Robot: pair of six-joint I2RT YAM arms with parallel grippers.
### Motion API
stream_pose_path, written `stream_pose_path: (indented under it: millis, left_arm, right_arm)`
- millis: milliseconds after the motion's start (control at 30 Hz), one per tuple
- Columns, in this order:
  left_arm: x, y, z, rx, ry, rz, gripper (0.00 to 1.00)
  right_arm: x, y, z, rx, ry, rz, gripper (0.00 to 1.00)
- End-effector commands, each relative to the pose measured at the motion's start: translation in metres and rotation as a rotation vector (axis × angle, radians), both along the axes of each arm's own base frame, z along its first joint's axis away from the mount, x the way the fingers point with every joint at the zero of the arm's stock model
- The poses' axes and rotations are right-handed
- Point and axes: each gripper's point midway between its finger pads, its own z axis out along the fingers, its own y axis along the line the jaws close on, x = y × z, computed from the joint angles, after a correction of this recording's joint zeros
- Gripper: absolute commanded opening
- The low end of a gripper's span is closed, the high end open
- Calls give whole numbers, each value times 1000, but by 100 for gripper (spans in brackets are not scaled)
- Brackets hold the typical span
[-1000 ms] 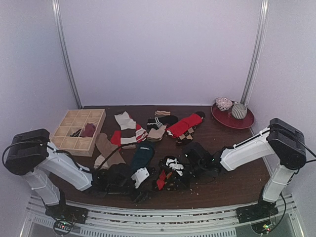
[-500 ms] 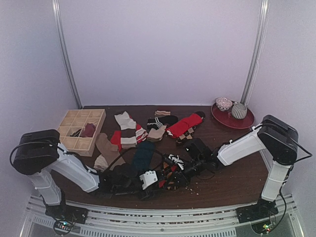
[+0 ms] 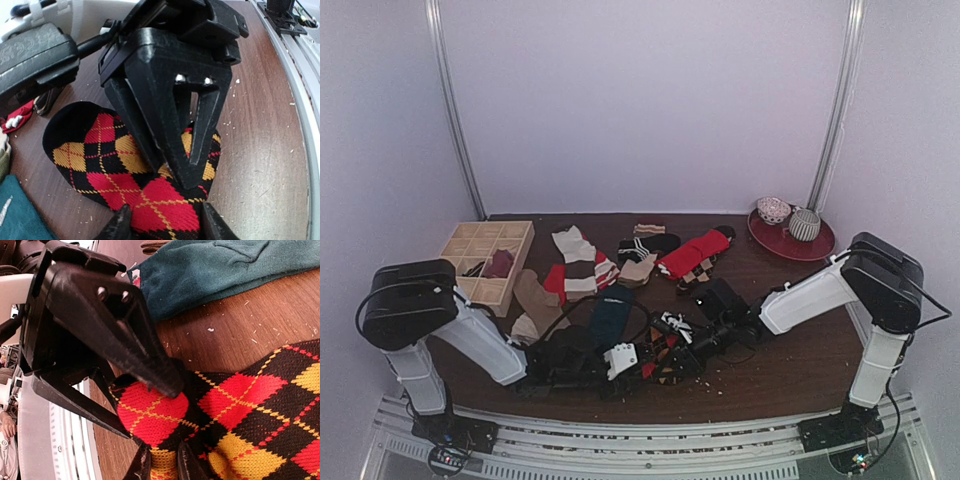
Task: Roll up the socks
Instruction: Roll a pair of socks at the center of the board.
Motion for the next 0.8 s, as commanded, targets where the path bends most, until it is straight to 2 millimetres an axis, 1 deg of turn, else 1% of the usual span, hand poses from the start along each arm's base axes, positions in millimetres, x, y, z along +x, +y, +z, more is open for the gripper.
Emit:
stream_pose_path:
  millis: [0, 167, 300, 333, 367, 467, 567, 633, 667, 700, 767]
  left_arm:
    - [1, -12, 15, -74, -3, -27, 38]
    - [3, -17, 1, -29, 30, -36, 27]
    - [-2, -19, -10, -6, 77, -54, 18]
    - [-3, -19, -13, 0, 90, -52, 11]
    - [-2, -18, -16, 10, 102, -42, 0]
    - [3, -15, -24, 45, 166, 22, 0]
    - [3, -7, -39, 104, 282, 94, 0]
    - [-2, 0, -52, 144, 359, 124, 0]
    - [-6, 4, -57, 162, 397, 138, 0]
    - [-8, 8, -63, 179, 434, 156, 0]
    - [-14, 16, -75, 220, 500, 182, 0]
  right_arm:
    - [-32, -63, -75, -347, 167, -58, 15]
    - [-30, -63, -77, -356, 165, -56, 15]
    - [-26, -62, -77, -364, 149, -63, 17]
    - [-25, -62, -78, -365, 147, -65, 18]
    - [-24, -61, -78, -365, 145, -68, 20]
    - [-17, -57, -71, -345, 116, -84, 28]
    - [-5, -49, -49, -269, 29, -111, 35]
    - [8, -42, -22, -177, -81, -146, 43]
    - [12, -42, -10, -134, -140, -158, 50]
    - [16, -40, 6, -80, -209, -164, 56]
    - [16, -40, 29, -2, -349, -157, 60]
